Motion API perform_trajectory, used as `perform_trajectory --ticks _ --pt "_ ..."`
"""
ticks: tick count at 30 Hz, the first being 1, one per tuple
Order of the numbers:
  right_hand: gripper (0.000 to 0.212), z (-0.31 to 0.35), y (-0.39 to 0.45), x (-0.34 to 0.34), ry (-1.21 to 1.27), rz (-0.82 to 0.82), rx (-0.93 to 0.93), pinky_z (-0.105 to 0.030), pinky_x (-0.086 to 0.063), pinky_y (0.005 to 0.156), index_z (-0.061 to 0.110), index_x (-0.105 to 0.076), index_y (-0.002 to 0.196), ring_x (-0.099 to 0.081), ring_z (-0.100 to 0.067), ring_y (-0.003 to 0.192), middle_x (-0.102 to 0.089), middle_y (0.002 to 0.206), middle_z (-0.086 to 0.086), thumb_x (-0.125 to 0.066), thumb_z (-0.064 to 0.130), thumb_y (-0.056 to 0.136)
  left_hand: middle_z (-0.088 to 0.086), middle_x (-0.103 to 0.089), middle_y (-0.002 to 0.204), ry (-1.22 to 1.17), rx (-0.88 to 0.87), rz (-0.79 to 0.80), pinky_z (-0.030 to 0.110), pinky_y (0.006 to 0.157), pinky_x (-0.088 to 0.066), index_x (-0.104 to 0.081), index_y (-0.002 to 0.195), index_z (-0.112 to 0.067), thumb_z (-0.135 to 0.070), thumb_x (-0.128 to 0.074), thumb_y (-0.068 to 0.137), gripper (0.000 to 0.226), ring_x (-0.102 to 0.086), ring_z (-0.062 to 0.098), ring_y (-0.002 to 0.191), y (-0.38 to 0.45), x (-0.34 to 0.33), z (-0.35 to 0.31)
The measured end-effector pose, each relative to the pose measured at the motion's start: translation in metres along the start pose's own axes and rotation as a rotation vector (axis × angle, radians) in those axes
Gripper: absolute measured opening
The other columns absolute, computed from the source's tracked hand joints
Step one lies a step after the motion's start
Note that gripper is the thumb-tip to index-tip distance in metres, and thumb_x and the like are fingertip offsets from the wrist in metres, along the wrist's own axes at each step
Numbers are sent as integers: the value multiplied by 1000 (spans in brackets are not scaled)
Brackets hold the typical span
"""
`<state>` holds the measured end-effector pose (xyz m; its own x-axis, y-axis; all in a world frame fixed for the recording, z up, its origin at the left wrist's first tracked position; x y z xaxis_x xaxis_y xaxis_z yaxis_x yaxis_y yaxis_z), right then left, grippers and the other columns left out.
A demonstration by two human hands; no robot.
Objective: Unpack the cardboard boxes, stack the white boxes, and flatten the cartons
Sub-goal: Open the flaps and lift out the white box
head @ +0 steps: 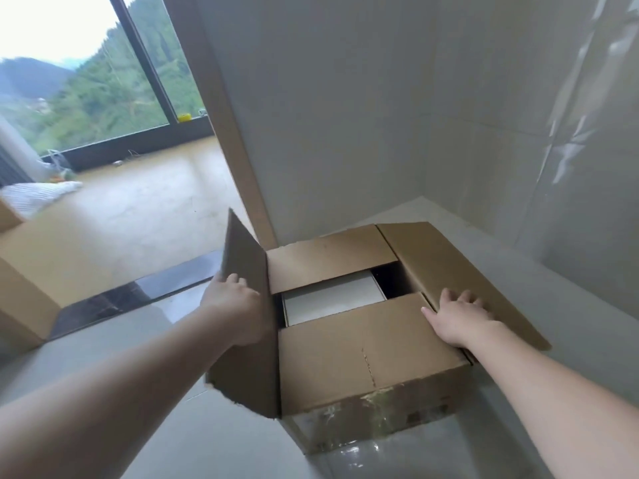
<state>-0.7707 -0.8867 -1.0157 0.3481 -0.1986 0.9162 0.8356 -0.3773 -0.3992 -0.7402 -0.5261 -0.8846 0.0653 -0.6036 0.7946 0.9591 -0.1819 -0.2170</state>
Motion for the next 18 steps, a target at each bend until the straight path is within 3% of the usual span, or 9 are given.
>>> perform_trajectory --ticks 3,5,8,12,15,18 --pt "70 -1 4 -6 51 -23 53 -52 -30 107 14 -2 151 -22 -45 136 -9 153 -27 -17 56 97 14 -45 137 -142 187 147 40 104 -30 -48 133 -18 -71 -38 82 75 -41 28 125 4 -50 18" --pt "66 -3 7 -8 91 -39 87 -47 -33 106 15 -4 151 -30 -42 134 -15 153 -25 -15 52 98 19 -43 138 -312 289 228 42 100 -37 -45 135 -13 -72 -39 81 80 -43 32 124 7 -85 18" --pt "61 -1 12 -11 143 -52 130 -44 -35 103 12 -10 150 -38 -38 130 -28 149 -24 -15 47 100 29 -30 145 -569 385 292 47 106 -34 -27 144 -1 -68 -37 86 89 -35 41 131 14 -129 1" --pt "52 2 18 -11 156 -107 167 -40 -41 91 4 -33 136 -50 -37 116 -50 131 -22 -18 40 102 30 -35 141 -897 491 294 45 101 -40 -20 143 5 -66 -37 87 92 -39 43 127 25 -155 -22" --pt "44 5 22 -12 183 -133 186 -37 -39 84 3 -47 119 -52 -37 110 -56 122 -23 -23 37 102 24 -51 125 -1131 458 263 36 80 -44 -40 130 5 -49 -40 93 66 -53 37 108 39 -163 -39" --pt "39 7 23 -13 215 -134 213 -34 -37 80 2 -50 110 -53 -37 108 -57 117 -24 -27 33 103 16 -54 89 -1459 409 253 29 62 -40 -53 95 -3 -27 -39 91 28 -52 29 71 47 -171 -56"
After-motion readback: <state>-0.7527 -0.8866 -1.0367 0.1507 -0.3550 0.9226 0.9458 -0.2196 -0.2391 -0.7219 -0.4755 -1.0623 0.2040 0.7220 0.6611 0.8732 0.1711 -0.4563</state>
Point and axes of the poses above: each hand's wrist, its own y-axis towards the middle knuckle, its own x-axis out of the back of the hand, z = x × y, the point moved 10 cm from there along y, towards the middle knuckle
